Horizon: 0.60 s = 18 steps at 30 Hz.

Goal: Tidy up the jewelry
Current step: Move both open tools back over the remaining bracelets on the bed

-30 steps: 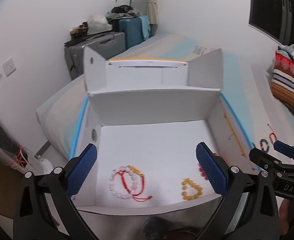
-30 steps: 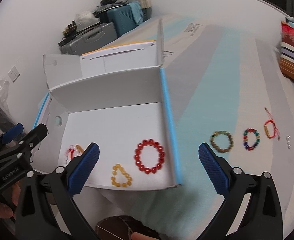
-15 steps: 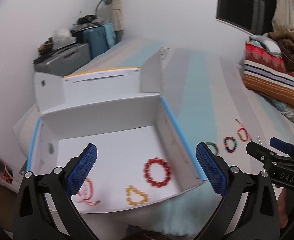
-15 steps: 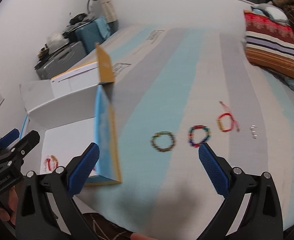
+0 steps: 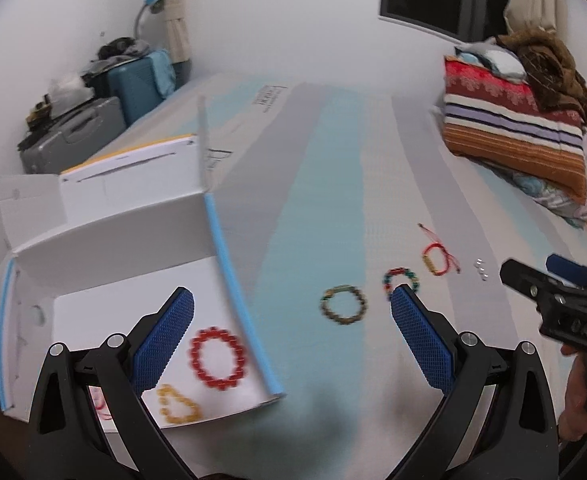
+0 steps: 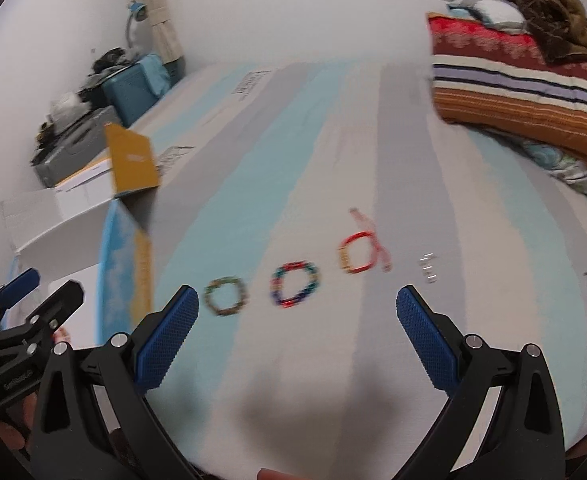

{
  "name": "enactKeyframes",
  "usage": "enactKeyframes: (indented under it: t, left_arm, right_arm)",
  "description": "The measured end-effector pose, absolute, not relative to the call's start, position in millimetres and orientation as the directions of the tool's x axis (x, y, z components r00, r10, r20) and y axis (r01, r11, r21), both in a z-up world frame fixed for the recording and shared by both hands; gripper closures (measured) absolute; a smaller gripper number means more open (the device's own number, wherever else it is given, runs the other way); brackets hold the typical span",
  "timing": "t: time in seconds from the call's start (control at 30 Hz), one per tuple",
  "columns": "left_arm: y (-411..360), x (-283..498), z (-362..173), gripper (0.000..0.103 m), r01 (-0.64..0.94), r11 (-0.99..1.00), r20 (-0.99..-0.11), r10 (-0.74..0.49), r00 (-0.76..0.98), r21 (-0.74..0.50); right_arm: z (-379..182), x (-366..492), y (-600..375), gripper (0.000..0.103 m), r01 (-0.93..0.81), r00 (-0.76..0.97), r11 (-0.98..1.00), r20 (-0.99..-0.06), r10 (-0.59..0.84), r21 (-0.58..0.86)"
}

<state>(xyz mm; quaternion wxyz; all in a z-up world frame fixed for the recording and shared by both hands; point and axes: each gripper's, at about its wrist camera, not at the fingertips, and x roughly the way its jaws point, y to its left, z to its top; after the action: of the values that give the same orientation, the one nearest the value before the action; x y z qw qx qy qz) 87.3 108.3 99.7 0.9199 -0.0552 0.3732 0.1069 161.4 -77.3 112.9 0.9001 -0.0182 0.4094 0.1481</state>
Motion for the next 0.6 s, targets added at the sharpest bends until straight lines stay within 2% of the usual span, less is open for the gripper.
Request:
enactKeyframes:
  t: [0.3,0.6]
  left_arm:
    - [74,136,75,0.006,-0.170,0.985,-0.730,0.112,0.674,-0.006]
    - [58,181,19,0.006,-0.143,0.990,-0.772,0.081,0.630,-0.013]
  right_arm:
    - [88,209,-125,0.008,-0.219,0.618,0.974,-0.763,0.190,0.066]
    - [45,252,-142,0.008,-0.207,0.603,0.978,-0.788,0.124,-0.004]
